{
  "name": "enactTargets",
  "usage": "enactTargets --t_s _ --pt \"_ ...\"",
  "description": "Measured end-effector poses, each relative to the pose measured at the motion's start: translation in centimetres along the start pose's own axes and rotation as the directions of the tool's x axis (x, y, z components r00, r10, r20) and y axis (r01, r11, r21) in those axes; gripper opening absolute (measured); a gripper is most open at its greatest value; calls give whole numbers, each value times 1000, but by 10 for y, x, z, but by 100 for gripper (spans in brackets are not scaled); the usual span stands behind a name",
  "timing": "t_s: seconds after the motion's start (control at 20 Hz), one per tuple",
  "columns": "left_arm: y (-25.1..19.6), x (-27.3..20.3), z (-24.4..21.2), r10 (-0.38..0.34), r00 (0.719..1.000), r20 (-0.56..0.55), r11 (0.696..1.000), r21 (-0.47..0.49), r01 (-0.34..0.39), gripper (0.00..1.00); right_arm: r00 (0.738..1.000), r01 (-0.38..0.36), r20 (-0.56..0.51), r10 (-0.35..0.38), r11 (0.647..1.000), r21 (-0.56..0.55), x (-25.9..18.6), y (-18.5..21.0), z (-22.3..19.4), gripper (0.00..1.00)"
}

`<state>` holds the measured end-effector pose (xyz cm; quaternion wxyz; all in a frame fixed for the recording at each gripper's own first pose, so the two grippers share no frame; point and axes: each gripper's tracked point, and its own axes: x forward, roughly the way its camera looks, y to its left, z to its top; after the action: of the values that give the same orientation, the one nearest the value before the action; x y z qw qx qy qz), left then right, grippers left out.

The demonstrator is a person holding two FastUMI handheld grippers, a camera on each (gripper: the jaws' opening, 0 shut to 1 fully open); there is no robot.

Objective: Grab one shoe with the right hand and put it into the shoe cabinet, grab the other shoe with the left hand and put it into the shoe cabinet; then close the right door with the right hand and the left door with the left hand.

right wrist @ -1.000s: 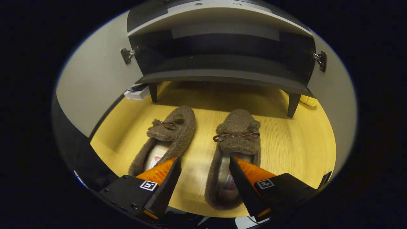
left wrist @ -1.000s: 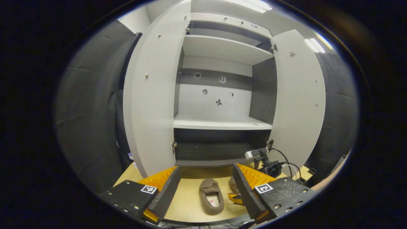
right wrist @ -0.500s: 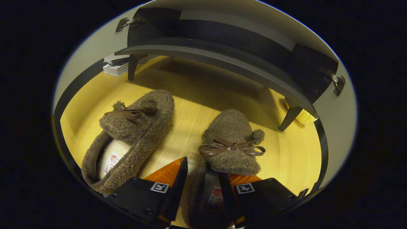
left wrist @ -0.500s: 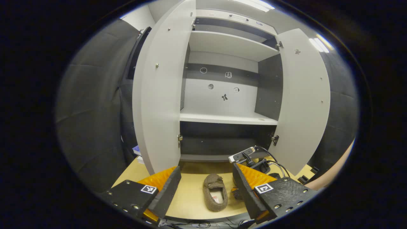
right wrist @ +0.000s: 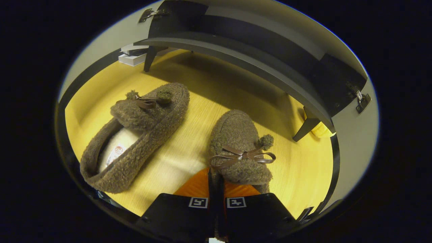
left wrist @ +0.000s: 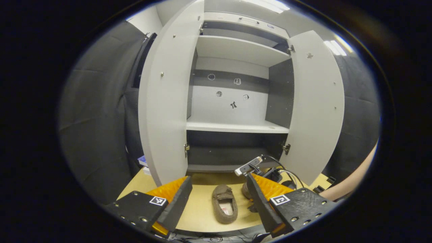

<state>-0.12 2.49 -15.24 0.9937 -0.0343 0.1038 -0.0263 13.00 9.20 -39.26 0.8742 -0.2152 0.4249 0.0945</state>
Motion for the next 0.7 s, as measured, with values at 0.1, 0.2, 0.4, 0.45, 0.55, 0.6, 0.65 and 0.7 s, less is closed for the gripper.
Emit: enactTargets --t_s 0.1,0.2,0.4,0.45,0.55,0.6,0.65,0.7 --pt "1 -3 -4 4 1000 -4 1000 -1 -4 95 999 -37 19 36 996 76 -16 -4 -2 6" --pt "2 -4 -7 8 1000 -10 1000 -6 -8 100 997 -77 25 74 980 183 -28 -4 -10 6" --pt "3 -2 -10 5 1000 -17 1000 3 -5 95 994 -110 46 101 955 274 -55 -6 -27 6" --pt "2 -2 -10 1 1000 -20 1000 9 -1 95 994 -106 55 94 955 279 -62 -10 -28 6" --pt "-2 1 -11 -12 1000 -25 1000 14 12 95 993 -107 85 86 951 289 -78 -15 -26 6" --pt "-4 3 -12 -21 999 -28 1000 16 22 95 992 -109 97 84 948 298 -86 -19 -26 6" --pt "-8 6 -12 -31 999 -31 999 19 32 95 991 -110 106 81 945 308 -94 -23 -24 6" --pt "-12 8 -12 -42 999 -30 999 24 43 95 990 -111 116 77 941 320 -102 -26 -23 6"
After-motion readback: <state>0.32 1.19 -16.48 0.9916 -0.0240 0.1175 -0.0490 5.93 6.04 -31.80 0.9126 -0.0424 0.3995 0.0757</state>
